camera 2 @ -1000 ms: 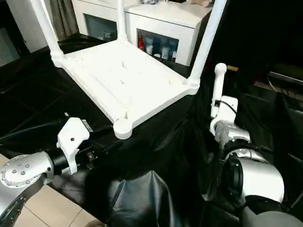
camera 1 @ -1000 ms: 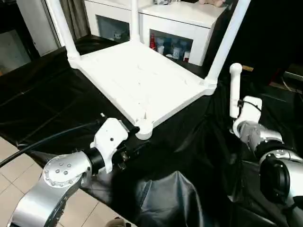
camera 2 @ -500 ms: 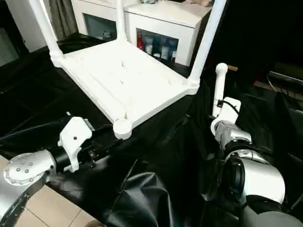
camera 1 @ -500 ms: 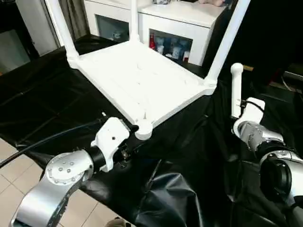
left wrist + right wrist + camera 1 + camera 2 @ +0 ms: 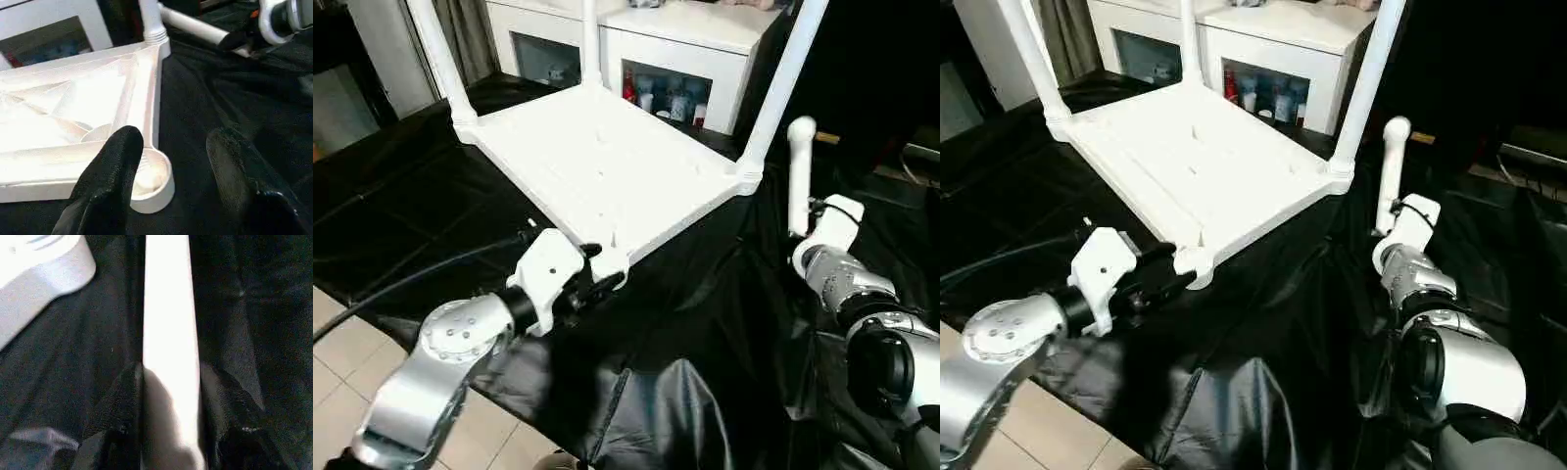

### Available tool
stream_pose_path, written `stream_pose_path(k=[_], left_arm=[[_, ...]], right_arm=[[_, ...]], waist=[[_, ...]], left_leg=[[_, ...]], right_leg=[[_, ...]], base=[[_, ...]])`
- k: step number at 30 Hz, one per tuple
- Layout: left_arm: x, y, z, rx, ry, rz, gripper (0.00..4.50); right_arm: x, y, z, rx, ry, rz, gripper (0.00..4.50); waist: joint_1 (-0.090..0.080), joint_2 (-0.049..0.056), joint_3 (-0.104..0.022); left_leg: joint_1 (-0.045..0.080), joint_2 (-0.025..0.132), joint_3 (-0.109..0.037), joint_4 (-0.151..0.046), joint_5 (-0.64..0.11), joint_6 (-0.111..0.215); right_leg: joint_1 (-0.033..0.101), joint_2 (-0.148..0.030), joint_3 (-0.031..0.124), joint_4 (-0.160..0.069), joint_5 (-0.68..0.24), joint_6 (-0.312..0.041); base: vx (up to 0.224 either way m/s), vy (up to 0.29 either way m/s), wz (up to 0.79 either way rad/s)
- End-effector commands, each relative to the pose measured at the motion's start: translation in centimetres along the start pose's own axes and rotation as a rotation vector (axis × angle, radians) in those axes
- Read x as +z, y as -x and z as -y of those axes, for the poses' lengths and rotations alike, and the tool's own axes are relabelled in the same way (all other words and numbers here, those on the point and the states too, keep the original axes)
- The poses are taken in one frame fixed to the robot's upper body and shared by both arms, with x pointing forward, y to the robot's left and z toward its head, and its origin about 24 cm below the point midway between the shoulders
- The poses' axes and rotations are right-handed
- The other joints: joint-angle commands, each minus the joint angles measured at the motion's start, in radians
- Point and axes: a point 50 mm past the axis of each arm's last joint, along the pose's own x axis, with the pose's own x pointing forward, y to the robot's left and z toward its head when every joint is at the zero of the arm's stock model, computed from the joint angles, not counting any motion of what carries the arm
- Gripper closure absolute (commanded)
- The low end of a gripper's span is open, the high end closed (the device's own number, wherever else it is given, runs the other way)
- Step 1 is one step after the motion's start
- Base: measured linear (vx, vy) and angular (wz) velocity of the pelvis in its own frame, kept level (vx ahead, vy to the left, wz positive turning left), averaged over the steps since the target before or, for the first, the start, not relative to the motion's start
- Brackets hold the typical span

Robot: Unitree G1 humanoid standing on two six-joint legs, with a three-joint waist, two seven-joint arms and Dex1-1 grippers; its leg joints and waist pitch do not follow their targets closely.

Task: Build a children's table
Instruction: Pick table leg

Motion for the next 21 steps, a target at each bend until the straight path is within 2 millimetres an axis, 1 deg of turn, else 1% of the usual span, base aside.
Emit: stream_pose_path(k=[1, 2, 3, 4, 5, 6, 7, 8, 9, 10, 11, 12, 13, 14, 15, 16, 17, 18, 19, 20, 21], left_arm=[[-0.5, -0.2, -0.6, 0.058, 0.004, -0.006, 1.94], [-0.7, -0.3, -0.7, 0.075, 0.013, -0.005, 1.94], [-0.9, -0.6, -1.0, 0.100, 0.033, 0.001, 1.94], [-1.0, -0.8, -1.1, 0.116, 0.042, 0.003, 1.94], [-1.1, -1.0, -1.2, 0.126, 0.045, 0.002, 1.94], [-1.2, -1.1, -1.3, 0.132, 0.047, 0.003, 1.94], [-1.5, -1.3, -1.3, 0.143, 0.048, 0.002, 1.94], [-1.5, -1.3, -1.3, 0.143, 0.048, 0.002, 1.94], [-1.5, -1.4, -1.3, 0.145, 0.048, 0.002, 1.94], [-1.6, -1.5, -1.0, 0.141, 0.048, 0.004, 1.94], [-1.7, -1.5, -0.9, 0.139, 0.048, 0.004, 1.94], [-1.8, -1.5, -0.8, 0.133, 0.048, 0.004, 1.94], [-1.8, -1.6, -0.8, 0.132, 0.049, 0.005, 1.94], [-1.9, -1.6, -0.6, 0.128, 0.052, 0.009, 1.94], [-1.9, -1.6, -0.6, 0.130, 0.053, 0.013, 1.94], [-1.9, -1.7, -0.6, 0.130, 0.051, 0.014, 1.94], [-1.8, -1.7, -0.6, 0.131, 0.046, 0.016, 1.94], [-1.8, -1.7, -0.6, 0.136, 0.046, 0.023, 1.94], [-1.7, -1.8, -0.6, 0.139, 0.049, 0.029, 1.94], [-1.7, -1.8, -0.6, 0.141, 0.052, 0.033, 1.94], [-1.6, -1.9, -0.5, 0.139, 0.051, 0.038, 1.94]], right_arm=[[1.8, 0.1, -0.6, 0.051, 0.002, 0.096, 3.22], [1.9, 0.1, -0.7, 0.061, 0.015, 0.107, 3.22], [2.0, 0.1, -0.6, 0.064, 0.028, 0.119, 3.22], [2.0, 0.2, -0.4, 0.061, 0.029, 0.127, 3.22], [2.0, 0.2, -0.3, 0.072, 0.036, 0.132, 3.22], [1.8, 0.2, -0.3, 0.079, 0.050, 0.132, 3.22], [1.5, 0.3, 0.2, 0.075, 0.075, 0.129, 3.22], [1.5, 0.3, 0.2, 0.075, 0.075, 0.129, 3.22], [1.4, 0.4, 0.3, 0.074, 0.076, 0.129, 3.22], [0.9, 0.6, 1.0, 0.048, 0.079, 0.129, 3.22], [0.6, 0.8, 1.3, 0.043, 0.067, 0.125, 3.22], [0.2, 1.1, 1.5, 0.040, 0.055, 0.118, 3.22], [-0.1, 1.3, 1.6, 0.038, 0.054, 0.118, 3.22], [-1.2, 2.3, 1.8, 0.036, 0.059, 0.119, 3.22], [-2.0, 3.3, 1.7, 0.049, 0.074, 0.122, 3.22], [-2.5, 3.8, 1.7, 0.055, 0.076, 0.122, 3.22], [-3.0, 4.4, 1.6, 0.057, 0.077, 0.119, 3.22], [-3.4, 4.9, 1.5, 0.067, 0.083, 0.114, 3.22], [-3.9, 5.5, 1.3, 0.082, 0.086, 0.111, 3.22], [-4.2, 5.8, 1.2, 0.093, 0.088, 0.109, 3.22], [-4.6, 6.5, 0.9, 0.106, 0.098, 0.110, 3.22]], waist=[[-0.006, 0.003, -0.073], [-0.007, 0.003, -0.075], [-0.010, 0.012, -0.075], [-0.012, 0.009, -0.074], [-0.014, 0.020, -0.075], [-0.018, 0.020, -0.076], [-0.021, 0.016, -0.074], [-0.020, 0.014, -0.076], [-0.022, 0.014, -0.079], [-0.024, 0.012, -0.079], [-0.021, 0.014, -0.078], [-0.021, 0.013, -0.080], [-0.022, 0.013, -0.083], [-0.023, 0.014, -0.078], [-0.020, 0.013, -0.076], [-0.020, 0.014, -0.078], [-0.023, 0.012, -0.078], [-0.027, 0.019, -0.073], [-0.029, 0.018, -0.072], [-0.031, 0.019, -0.071], [-0.032, 0.040, -0.068]], left_leg=[[0.001, 0.084, -0.034, -0.087, -0.139, 0.028], [0.002, 0.084, -0.034, -0.085, -0.139, 0.033], [0.001, 0.084, -0.036, -0.084, -0.133, 0.036], [0.001, 0.084, -0.034, -0.085, -0.131, 0.038], [0.002, 0.083, -0.036, -0.083, -0.133, 0.036], [0.002, 0.084, -0.036, -0.084, -0.141, 0.039], [0.002, 0.083, -0.035, -0.086, -0.145, 0.044], [0.006, 0.083, -0.034, -0.084, -0.134, 0.049], [0.001, 0.083, -0.036, -0.084, -0.115, 0.054], [0.001, 0.085, -0.035, -0.084, -0.110, 0.056], [0.002, 0.086, -0.035, -0.084, -0.093, 0.061], [0.001, 0.086, -0.036, -0.085, -0.077, 0.065], [0.001, 0.088, -0.038, -0.085, -0.070, 0.065], [0.001, 0.087, -0.036, -0.087, -0.082, 0.069], [0.001, 0.088, -0.037, -0.091, -0.083, 0.069], [0.002, 0.089, -0.039, -0.092, -0.079, 0.067], [0.004, 0.090, -0.041, -0.096, -0.087, 0.066], [0.000, 0.087, -0.041, -0.100, -0.107, 0.059], [0.003, 0.089, -0.041, -0.101, -0.131, 0.050], [0.010, 0.086, -0.039, -0.102, -0.161, 0.040], [0.011, 0.084, -0.042, -0.103, -0.185, 0.031]], right_leg=[[0.055, -0.107, 0.068, -0.077, -0.251, -0.214], [0.055, -0.109, 0.068, -0.079, -0.264, -0.210], [0.056, -0.110, 0.069, -0.079, -0.268, -0.210], [0.055, -0.107, 0.067, -0.083, -0.273, -0.206], [0.056, -0.107, 0.067, -0.081, -0.276, -0.204], [0.055, -0.105, 0.066, -0.083, -0.281, -0.201], [0.055, -0.102, 0.065, -0.089, -0.287, -0.196], [0.054, -0.103, 0.067, -0.088, -0.280, -0.190], [0.059, -0.104, 0.066, -0.084, -0.265, -0.199], [0.058, -0.103, 0.067, -0.084, -0.260, -0.200], [0.057, -0.102, 0.068, -0.085, -0.250, -0.189], [0.059, -0.100, 0.068, -0.083, -0.233, -0.181], [0.059, -0.102, 0.068, -0.078, -0.225, -0.184], [0.057, -0.100, 0.068, -0.087, -0.241, -0.180], [0.059, -0.103, 0.072, -0.090, -0.249, -0.151], [0.058, -0.101, 0.073, -0.089, -0.249, -0.140], [0.055, -0.101, 0.071, -0.090, -0.263, -0.136], [0.059, -0.100, 0.071, -0.100, -0.308, -0.120], [0.054, -0.101, 0.071, -0.103, -0.338, -0.117], [0.051, -0.102, 0.071, -0.112, -0.385, -0.106], [0.049, -0.103, 0.071, -0.114, -0.411, -0.103]], base=[[0.000, 0.000, 0.00], [0.000, 0.000, 0.00], [0.000, 0.000, 0.00], [0.000, 0.000, 0.00], [0.000, 0.000, 0.00], [0.000, 0.000, 0.00], [0.000, 0.000, 0.00], [0.000, 0.000, 0.00], [0.000, 0.000, 0.00], [0.000, 0.000, 0.00], [0.000, 0.000, 0.00], [0.000, 0.000, 0.00], [0.000, 0.000, 0.00], [0.000, 0.000, 0.00], [0.000, 0.000, 0.00], [0.000, 0.000, 0.00], [0.000, 0.000, 0.00], [0.000, 0.000, 0.00], [0.000, 0.000, 0.00], [0.000, 0.000, 0.00], [0.000, 0.000, 0.00]])
